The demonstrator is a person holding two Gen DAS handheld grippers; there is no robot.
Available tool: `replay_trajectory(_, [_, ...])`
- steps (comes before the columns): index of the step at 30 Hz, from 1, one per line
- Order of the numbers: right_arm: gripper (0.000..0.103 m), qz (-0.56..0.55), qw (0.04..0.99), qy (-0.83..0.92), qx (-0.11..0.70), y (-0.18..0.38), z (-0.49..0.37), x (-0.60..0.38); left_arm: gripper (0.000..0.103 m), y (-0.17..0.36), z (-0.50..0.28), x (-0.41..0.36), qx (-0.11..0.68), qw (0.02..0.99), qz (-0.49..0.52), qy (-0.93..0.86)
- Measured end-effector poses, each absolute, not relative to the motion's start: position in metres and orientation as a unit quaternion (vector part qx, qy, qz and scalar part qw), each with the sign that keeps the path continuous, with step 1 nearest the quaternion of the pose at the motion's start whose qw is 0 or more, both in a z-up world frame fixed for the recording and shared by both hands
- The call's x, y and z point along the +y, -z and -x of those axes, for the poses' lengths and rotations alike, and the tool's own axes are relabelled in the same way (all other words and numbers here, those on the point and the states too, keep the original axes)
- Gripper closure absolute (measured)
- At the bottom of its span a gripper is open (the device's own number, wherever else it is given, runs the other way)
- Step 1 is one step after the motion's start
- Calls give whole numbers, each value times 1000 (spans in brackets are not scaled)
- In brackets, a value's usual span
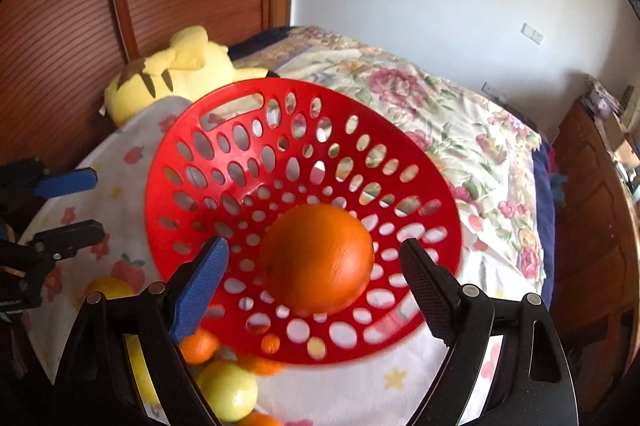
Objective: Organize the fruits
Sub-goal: 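Open the left tool over the basket while the right tool lowers the orange inside, then grasp the large yellow pomelo with the left tool while the right tool grasps another orange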
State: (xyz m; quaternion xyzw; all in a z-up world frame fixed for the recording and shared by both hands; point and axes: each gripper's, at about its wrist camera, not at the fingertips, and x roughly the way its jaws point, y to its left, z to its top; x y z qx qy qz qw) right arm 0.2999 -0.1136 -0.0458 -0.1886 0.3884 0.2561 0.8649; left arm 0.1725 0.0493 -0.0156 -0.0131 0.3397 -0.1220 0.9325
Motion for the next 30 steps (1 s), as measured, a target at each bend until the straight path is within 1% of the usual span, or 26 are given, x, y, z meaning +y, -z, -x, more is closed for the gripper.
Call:
replay_trajectory(7, [14,145,895,-235,351,38,-250,-155,51,24,-148,38,337,933,5,129])
replay_trajectory(12, [14,122,910,-213,333,42,-216,-184,48,26,-131,30,327,936,0,129])
replay_trajectory(21, [14,81,922,-188,328,68,-172,-225,46,41,-112,21,318,940,-2,124])
replay_trajectory(30, [11,69,928,-157,332,97,-163,-244,46,63,-111,21,328,939,4,104])
